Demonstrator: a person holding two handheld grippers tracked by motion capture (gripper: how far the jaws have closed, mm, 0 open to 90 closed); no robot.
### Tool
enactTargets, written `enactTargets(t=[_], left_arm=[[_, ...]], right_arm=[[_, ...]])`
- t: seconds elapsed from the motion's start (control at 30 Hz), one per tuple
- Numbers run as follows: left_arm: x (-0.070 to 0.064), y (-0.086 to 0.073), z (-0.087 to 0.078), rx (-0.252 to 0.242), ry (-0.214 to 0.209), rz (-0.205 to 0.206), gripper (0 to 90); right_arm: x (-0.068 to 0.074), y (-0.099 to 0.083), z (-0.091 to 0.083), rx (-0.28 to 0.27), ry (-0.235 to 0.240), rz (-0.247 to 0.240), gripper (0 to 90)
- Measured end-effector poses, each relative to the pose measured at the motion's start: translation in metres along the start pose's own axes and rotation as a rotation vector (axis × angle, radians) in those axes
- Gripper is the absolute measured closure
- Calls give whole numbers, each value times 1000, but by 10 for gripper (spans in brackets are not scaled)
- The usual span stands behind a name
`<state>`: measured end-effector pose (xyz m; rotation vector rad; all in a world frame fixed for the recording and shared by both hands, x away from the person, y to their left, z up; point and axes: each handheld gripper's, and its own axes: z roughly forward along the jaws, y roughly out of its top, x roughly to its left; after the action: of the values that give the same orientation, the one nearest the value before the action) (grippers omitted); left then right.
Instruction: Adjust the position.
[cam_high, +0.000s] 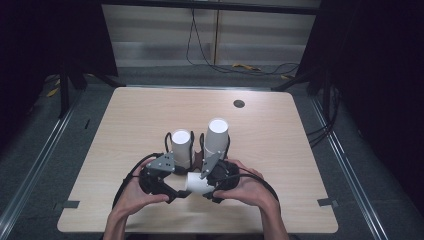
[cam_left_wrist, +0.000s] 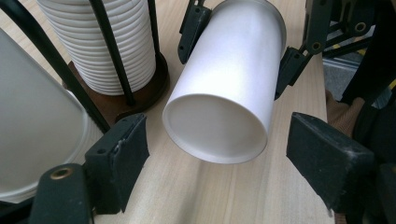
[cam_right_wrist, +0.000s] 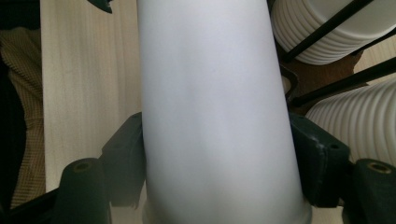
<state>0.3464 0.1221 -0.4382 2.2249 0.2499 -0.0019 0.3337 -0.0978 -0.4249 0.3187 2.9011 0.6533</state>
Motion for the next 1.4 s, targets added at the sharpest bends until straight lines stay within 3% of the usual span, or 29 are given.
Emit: enactTargets(t=[0.3, 0.43, 0.7, 0.93, 1.4], left_arm=[[4, 0, 4, 36, 1, -3, 210], [6, 1, 10, 60, -23, -7, 207], [5, 4, 16, 96, -38, 19, 248], [7, 5, 18, 116, -64, 42, 306], [7, 3, 24, 104, -109, 44, 308]], right_arm=[[-2, 7, 3, 44, 10, -35, 290], [-2, 9, 4, 55, 9, -43, 291], [-2, 15, 7, 83, 11, -58, 291], [-1, 17, 7, 75, 21, -84, 291], [1, 17, 8, 51, 56, -85, 290]])
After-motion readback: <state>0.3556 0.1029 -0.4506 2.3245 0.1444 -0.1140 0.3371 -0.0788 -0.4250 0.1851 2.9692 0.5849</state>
